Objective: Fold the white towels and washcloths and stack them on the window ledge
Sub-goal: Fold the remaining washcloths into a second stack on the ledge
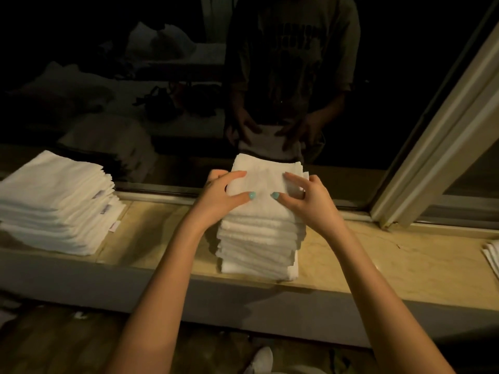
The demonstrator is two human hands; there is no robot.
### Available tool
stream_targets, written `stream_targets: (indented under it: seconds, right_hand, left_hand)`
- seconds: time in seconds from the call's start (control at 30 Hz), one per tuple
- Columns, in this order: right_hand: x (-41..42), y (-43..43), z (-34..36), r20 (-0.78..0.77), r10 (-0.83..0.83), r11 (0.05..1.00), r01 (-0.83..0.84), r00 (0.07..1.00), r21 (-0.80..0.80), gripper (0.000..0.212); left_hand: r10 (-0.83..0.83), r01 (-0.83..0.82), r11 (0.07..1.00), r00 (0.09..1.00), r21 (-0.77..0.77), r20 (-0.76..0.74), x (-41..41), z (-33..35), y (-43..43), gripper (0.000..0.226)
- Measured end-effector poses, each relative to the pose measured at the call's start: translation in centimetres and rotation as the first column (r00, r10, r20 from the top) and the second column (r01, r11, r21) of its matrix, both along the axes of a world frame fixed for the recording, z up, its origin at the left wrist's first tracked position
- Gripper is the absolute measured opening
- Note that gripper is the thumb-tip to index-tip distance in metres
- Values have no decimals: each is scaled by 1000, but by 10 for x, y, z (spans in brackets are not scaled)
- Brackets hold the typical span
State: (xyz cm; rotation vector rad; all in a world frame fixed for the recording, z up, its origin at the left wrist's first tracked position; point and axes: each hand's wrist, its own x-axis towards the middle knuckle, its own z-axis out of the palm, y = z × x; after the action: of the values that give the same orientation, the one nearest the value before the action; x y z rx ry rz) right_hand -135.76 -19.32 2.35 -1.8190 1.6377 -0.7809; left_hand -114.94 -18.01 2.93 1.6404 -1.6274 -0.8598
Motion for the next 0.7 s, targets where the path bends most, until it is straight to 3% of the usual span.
stream_targets:
  seconds: [0.2,0.4,0.53,0.7]
  right_hand:
    - [-3,7,2,-90,-23,1000,21,996,-17,63]
    - [-31,57,0,-3,-151,971,148,988,-187,49]
    - [-69,106,-10,52,-227,955,233,973,-181,48]
    - [-126,146,-18,73,-343,922,350,937,-166,44]
  left_hand:
    - [24,-6,994,987,-112,159,-5,5,7,52]
    - [90,38,889,963,-457,255,-36,23,36,40]
    - [21,144,861,948,-487,317,-88,13,63,36]
    - [-221,337,865,921,-372,321,-156,-8,88,38]
